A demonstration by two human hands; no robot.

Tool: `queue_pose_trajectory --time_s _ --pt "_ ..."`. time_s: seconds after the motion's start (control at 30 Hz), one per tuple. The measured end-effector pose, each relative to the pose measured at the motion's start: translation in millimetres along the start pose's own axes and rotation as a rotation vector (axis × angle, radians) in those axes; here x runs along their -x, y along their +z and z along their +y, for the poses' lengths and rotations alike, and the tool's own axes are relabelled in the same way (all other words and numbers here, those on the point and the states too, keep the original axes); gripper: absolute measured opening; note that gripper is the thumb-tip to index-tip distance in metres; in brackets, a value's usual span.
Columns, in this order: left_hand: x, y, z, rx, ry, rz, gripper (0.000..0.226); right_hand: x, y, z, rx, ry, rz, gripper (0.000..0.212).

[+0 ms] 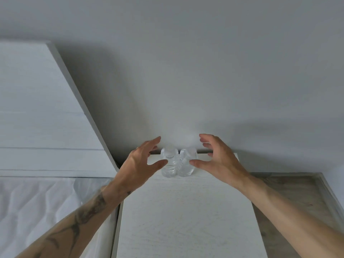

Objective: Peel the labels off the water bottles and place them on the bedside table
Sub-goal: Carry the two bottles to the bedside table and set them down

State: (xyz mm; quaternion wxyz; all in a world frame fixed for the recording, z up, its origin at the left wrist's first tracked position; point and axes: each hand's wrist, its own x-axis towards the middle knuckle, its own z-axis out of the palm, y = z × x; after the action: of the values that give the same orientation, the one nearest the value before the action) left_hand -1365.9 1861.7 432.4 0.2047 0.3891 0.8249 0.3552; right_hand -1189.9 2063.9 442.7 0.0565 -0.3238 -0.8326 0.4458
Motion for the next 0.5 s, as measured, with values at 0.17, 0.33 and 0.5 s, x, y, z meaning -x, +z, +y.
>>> queue_pose_trajectory --time_s 0.17,0.33,0.5 --pt "32.8 -75.8 79.0 -0.213 0.102 0.012 0.067 41.1 -63.5 -76.9 0.24 -0.041 -0.061 0.085" --pt "70.6 -173.6 177.8 -0.406 0.206 0.048 0.072 98.1 -142.3 -178.1 0.407 -0.121 -0.093 0.086" --pt "119.2 -267.3 275.1 -0.533 0.264 0.102 0.077 159.9 -219.8 -283.2 0.499 -0.26 -0.033 0.09"
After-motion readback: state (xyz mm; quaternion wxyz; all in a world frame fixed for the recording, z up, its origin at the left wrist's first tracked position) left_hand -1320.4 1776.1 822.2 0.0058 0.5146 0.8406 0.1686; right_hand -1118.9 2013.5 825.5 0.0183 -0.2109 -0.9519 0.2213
